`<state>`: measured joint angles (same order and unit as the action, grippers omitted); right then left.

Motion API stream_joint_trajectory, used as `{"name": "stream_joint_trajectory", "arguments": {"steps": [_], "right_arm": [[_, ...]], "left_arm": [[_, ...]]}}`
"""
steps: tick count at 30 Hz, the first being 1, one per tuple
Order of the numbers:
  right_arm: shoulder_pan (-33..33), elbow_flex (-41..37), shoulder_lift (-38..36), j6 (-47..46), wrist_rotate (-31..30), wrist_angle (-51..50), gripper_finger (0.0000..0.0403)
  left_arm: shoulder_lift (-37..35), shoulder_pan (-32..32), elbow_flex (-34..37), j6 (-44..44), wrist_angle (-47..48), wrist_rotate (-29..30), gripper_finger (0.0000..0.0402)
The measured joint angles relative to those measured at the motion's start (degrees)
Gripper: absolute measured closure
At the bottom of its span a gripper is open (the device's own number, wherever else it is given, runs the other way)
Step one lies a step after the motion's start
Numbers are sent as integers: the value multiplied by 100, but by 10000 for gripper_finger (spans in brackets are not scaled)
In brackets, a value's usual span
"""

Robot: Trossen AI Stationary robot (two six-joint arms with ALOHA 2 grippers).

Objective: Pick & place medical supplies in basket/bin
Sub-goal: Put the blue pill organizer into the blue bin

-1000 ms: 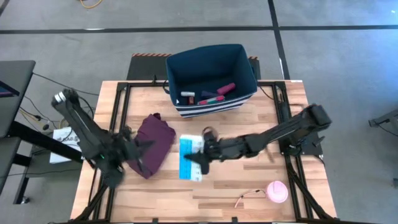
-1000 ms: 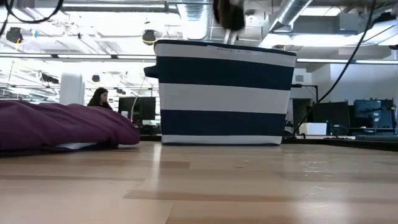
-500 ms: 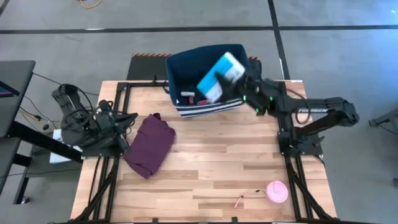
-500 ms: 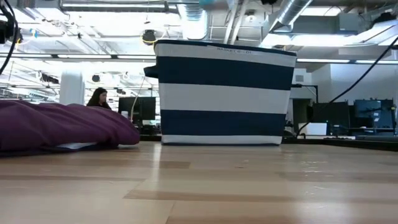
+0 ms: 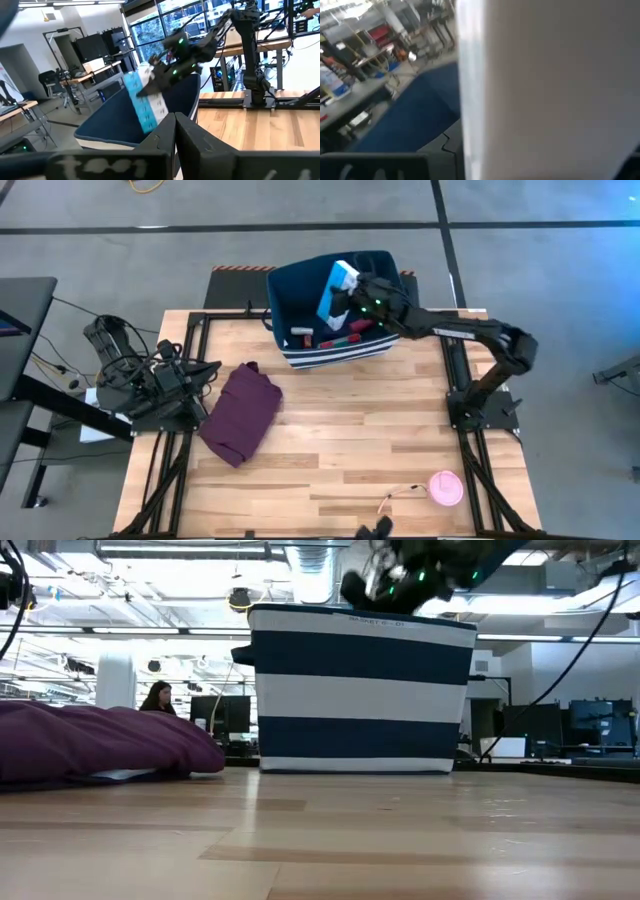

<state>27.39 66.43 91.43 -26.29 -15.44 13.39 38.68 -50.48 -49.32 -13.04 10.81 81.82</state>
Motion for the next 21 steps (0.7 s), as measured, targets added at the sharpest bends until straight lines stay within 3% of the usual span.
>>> {"name": "stream_joint_trajectory", "arguments": {"steps": [9,21], "right_arm": [[364,829,998,403,788,-293,238],[296,2565,2157,975,825,-2629,258]], "left_arm": [[0,0,0,-79,188,13,401],[5,-2,0,-53,387,402,401]]}}
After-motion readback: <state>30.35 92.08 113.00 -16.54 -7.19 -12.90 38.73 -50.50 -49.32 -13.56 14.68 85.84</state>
